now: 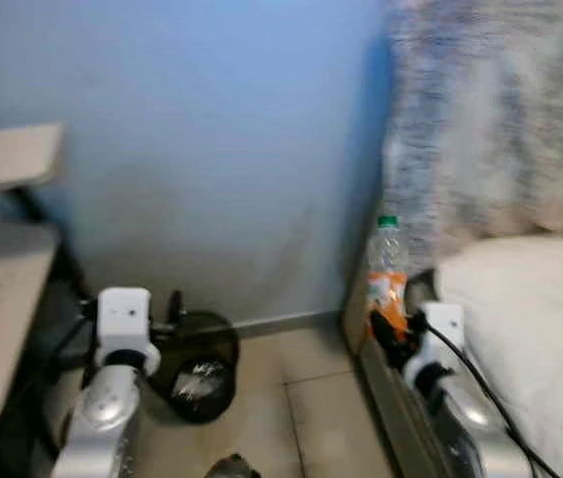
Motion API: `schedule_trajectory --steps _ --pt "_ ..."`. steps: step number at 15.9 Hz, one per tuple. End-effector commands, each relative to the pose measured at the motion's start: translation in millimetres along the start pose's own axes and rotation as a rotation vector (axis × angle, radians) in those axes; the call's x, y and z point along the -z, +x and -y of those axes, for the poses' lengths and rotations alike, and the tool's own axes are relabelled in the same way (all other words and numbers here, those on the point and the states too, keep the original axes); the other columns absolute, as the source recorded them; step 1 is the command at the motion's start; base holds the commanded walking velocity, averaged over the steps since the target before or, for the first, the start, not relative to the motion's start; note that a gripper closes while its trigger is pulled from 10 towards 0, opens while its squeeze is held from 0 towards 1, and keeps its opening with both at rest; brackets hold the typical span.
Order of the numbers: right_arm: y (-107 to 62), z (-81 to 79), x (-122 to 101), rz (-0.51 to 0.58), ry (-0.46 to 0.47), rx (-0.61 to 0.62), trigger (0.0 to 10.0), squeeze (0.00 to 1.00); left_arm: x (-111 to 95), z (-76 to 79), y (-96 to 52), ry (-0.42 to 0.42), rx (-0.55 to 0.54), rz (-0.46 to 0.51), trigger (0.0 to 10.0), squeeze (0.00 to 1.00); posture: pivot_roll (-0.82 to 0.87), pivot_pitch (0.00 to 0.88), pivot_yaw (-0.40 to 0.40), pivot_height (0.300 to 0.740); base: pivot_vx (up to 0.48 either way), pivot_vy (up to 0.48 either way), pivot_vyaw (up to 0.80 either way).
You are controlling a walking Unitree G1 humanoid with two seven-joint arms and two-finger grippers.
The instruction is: Clean up the room
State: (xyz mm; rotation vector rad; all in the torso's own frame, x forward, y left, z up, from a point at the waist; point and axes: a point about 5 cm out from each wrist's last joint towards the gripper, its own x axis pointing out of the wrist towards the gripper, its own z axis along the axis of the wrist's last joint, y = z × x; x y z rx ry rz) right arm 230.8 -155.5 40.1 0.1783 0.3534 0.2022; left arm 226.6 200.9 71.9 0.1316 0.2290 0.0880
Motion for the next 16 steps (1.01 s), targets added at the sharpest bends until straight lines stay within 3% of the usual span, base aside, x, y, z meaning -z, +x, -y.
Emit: schedule_trajectory --steps 1,4,16 --pt "1.1 2.6 -6 0.025 -0.003 0.008 10.0 0.00 -6 4.3 0.5 0.010 0.027 0.031 10.0 0.00 0.05 0.000 0.012 0.740 0.000 0.000 0.80" --pt "4.2 2.5 -8 0.026 -0.020 0.004 10.0 0.00 -9 7.2 1.7 0.012 0.052 0.044 10.0 0.00 0.05 0.000 0.018 0.740 0.000 0.000 0.80" --pt "12.0 0.6 -9 0.019 -0.051 -0.003 10.0 0.00 -10 7.4 2.2 0.031 0.121 0.021 10.0 0.00 0.06 0.000 0.022 0.740 0.214 0.000 0.00"
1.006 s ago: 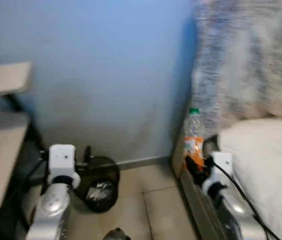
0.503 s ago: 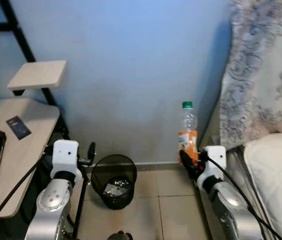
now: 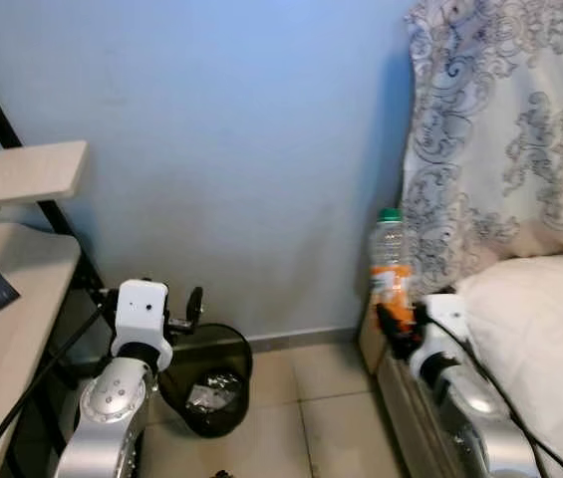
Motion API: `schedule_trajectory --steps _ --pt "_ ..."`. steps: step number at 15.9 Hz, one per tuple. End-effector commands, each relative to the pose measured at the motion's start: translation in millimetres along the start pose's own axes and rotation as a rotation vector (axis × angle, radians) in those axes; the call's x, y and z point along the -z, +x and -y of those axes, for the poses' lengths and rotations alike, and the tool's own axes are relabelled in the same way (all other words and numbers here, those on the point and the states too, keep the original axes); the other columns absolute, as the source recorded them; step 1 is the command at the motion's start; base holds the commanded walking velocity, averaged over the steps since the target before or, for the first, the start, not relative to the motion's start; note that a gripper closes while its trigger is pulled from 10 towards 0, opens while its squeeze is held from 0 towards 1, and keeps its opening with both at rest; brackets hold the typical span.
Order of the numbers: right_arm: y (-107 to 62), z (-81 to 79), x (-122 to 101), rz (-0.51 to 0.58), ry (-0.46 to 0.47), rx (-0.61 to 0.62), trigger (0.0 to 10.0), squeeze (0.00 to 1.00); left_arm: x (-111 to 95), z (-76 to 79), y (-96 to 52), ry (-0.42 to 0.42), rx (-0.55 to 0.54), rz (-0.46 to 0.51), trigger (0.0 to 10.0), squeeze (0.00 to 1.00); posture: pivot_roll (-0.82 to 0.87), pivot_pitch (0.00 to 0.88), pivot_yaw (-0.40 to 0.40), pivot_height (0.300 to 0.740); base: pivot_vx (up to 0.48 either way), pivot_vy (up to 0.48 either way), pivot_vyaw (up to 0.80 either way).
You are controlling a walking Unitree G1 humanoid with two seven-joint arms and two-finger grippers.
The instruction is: Clean up the room
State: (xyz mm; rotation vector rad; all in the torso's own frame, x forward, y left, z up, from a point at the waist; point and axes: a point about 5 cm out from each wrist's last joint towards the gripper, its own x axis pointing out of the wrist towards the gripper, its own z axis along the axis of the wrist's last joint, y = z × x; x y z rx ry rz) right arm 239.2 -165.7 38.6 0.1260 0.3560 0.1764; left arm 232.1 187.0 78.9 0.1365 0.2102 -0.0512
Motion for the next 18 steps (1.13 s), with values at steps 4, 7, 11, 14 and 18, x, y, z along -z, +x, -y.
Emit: schedule_trajectory --steps 4,7,11,14,18 --pt "6.3 -9.8 -6.3 0.022 -0.029 -0.039 10.0 0.00 2.0 -4.3 -1.0 0.010 -0.007 -0.015 10.0 0.00 0.06 0.000 0.024 0.740 0.270 0.000 0.00" --pt "7.5 -12.6 -7.3 0.016 -0.068 -0.066 10.0 0.00 2.3 -3.6 -1.6 0.015 0.004 -0.017 10.0 0.00 0.05 0.000 0.028 0.740 0.271 0.000 0.17" --pt "8.9 -12.3 -8.3 0.028 -0.061 -0.062 10.0 0.00 1.3 -3.6 -1.4 0.019 0.009 -0.016 10.0 0.00 0.06 0.000 0.030 0.740 0.271 0.000 0.60" --pt "10.4 -11.7 -8.5 0.024 -0.062 -0.062 10.0 0.00 0.9 -3.8 -1.1 0.022 0.013 -0.018 10.0 0.00 0.06 0.000 0.030 0.740 0.271 0.000 0.00" --pt "13.3 -16.2 -8.9 0.017 -0.108 -0.100 10.0 0.00 -0.5 -2.6 0.2 0.025 0.023 -0.015 10.0 0.00 0.06 0.000 0.029 0.740 0.272 0.000 0.38"
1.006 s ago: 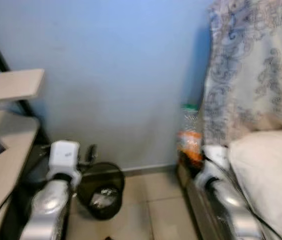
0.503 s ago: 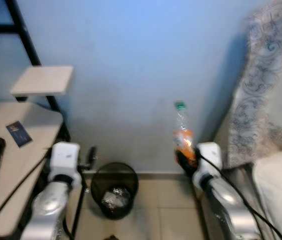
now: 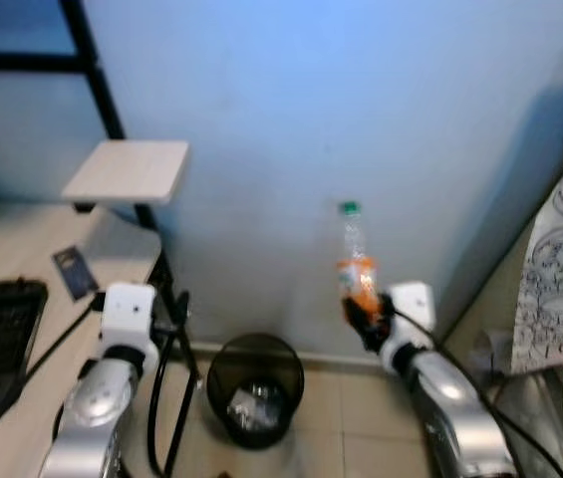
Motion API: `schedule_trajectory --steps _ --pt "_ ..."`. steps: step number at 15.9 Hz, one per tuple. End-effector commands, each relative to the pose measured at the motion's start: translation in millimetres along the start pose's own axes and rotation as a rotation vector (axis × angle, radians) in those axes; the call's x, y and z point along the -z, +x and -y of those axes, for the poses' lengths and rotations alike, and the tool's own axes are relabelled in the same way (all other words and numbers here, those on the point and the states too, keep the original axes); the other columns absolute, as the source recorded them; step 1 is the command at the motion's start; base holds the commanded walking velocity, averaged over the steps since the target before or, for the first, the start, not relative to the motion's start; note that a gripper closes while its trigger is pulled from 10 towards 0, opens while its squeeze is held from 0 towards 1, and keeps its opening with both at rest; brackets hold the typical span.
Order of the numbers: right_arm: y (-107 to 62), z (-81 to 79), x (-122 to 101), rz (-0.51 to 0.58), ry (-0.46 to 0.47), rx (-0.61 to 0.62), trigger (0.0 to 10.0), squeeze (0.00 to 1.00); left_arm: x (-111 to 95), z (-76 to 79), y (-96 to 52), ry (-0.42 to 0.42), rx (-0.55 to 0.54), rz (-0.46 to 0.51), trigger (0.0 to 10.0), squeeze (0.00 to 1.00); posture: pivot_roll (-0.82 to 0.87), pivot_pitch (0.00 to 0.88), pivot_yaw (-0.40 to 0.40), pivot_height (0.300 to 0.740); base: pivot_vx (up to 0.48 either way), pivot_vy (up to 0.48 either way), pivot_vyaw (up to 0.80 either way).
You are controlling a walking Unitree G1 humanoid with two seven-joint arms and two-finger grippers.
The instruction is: Clean up the room
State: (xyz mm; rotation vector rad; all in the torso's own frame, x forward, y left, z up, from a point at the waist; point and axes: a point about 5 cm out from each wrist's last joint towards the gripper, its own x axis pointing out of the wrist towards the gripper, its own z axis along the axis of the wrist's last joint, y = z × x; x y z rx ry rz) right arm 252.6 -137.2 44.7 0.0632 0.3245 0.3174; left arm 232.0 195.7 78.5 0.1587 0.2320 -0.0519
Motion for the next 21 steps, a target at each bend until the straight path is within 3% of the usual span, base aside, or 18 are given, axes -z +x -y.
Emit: schedule_trajectory --steps 1,5,8,10,11,13,16,21 --pt "-3.7 10.0 0 -0.002 -0.016 0.027 10.0 0.00 -2 6.3 0.4 0.003 0.024 0.007 10.0 0.00 0.06 0.000 0.029 0.740 0.274 0.000 0.80" --pt "-3.3 12.6 3 -0.029 -0.024 0.013 10.0 0.00 -1 8.7 -1.0 0.011 0.047 -0.001 10.0 0.00 0.06 0.000 0.031 0.740 0.273 0.000 0.37" --pt "0.2 21.8 5 -0.079 -0.107 -0.006 10.0 0.00 1 13.9 -1.8 0.031 0.102 -0.014 10.0 0.00 0.06 0.000 0.032 0.740 0.000 0.000 0.00" --pt "7.1 20.7 14 -0.184 -0.247 -0.093 10.0 0.00 1 17.1 -1.9 0.088 0.174 -0.019 10.0 0.00 0.07 0.000 0.032 0.740 0.000 0.000 0.00" --pt "9.3 20.1 17 -0.212 -0.272 -0.113 10.0 0.00 1 17.5 -1.6 0.107 0.194 -0.019 10.0 0.00 0.07 0.000 0.032 0.740 0.000 0.000 0.00" --pt "22.3 16.9 20 -0.247 -0.293 -0.136 10.0 0.00 1 21.7 -3.1 0.161 0.294 -0.024 10.0 0.00 0.07 0.000 0.027 0.740 0.000 0.000 0.00" --pt "46.2 5.9 33 -0.382 -0.363 -0.141 10.0 0.00 0 25.7 -5.0 0.255 0.482 -0.046 10.0 0.00 0.08 0.000 0.016 0.740 0.000 0.000 0.00" --pt "55.4 -1.1 40 -0.448 -0.424 -0.129 10.0 0.00 -1 22.3 -10.8 0.349 0.647 -0.094 10.0 0.00 0.09 0.000 0.008 0.740 0.000 0.000 0.00"
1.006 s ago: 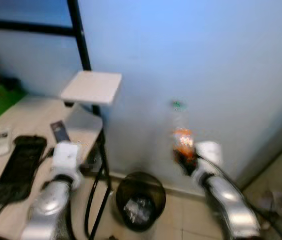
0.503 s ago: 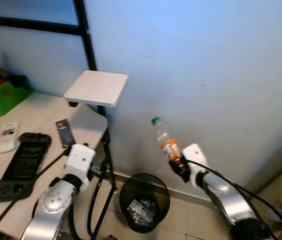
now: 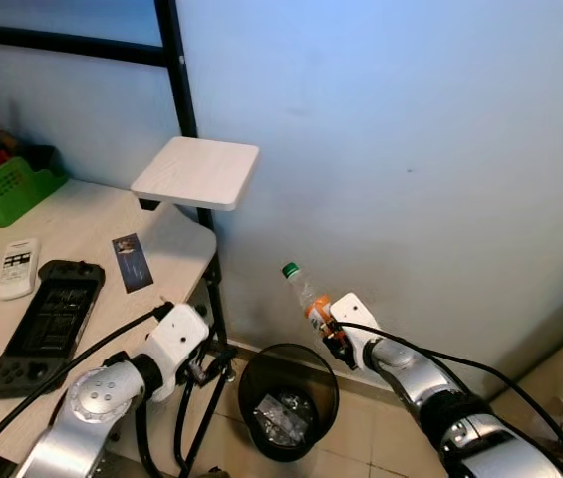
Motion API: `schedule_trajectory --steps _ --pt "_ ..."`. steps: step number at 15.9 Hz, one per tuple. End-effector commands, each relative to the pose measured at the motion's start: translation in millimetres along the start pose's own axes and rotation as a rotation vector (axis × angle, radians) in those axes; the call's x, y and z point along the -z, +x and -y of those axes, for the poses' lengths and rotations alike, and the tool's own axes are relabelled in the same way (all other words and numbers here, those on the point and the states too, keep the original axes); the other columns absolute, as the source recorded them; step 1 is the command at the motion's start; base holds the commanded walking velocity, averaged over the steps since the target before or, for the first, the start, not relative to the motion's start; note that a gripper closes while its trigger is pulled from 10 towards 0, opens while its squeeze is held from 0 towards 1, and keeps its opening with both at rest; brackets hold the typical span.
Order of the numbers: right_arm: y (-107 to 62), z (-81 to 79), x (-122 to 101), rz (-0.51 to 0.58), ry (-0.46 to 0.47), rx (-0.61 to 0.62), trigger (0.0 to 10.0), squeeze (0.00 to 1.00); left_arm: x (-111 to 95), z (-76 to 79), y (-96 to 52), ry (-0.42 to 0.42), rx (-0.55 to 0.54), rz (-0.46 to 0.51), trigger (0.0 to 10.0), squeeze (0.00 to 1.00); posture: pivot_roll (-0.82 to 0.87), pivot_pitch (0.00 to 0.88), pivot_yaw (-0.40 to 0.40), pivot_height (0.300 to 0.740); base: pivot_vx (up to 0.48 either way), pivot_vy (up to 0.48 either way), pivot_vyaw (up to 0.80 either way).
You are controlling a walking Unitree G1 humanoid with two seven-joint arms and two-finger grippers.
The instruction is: Clean up the room
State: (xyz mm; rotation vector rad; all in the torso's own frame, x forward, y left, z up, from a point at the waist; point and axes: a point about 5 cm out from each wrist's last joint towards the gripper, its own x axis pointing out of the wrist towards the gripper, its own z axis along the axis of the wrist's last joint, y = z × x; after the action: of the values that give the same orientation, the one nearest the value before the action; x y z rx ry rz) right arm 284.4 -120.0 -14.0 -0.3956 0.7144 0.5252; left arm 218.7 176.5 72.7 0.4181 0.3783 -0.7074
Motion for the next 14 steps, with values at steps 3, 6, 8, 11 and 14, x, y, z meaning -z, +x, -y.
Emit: schedule_trajectory --steps 3,6,8,11,14 --pt "2.8 0.4 -8 0.015 -0.006 0.022 10.0 0.00 -3 -0.8 -8.2 0.049 0.062 0.001 10.0 0.00 0.09 0.000 0.009 0.740 0.000 0.000 0.00" --pt "4.7 -4.8 -7 0.012 -0.016 0.013 10.0 0.00 4 1.0 -12.9 0.048 0.083 -0.009 10.0 0.00 0.09 0.000 0.012 0.740 0.000 0.000 0.00" --pt "5.3 -7.6 -5 0.007 -0.018 0.006 10.0 0.00 16 2.5 -10.3 0.041 0.099 -0.027 10.0 0.00 0.09 0.000 0.014 0.740 0.000 0.000 0.00" --pt "5.8 -9.9 -4 0.008 -0.012 0.003 10.0 0.26 24 1.4 -3.7 0.039 0.105 -0.040 10.0 0.00 0.10 0.000 0.014 0.740 0.000 0.000 0.00" --pt "6.7 -14.1 -4 0.011 0.011 -0.013 10.0 1.00 25 3.4 1.8 0.041 0.108 -0.039 10.0 0.00 0.10 0.000 0.018 0.740 0.000 0.000 0.00"
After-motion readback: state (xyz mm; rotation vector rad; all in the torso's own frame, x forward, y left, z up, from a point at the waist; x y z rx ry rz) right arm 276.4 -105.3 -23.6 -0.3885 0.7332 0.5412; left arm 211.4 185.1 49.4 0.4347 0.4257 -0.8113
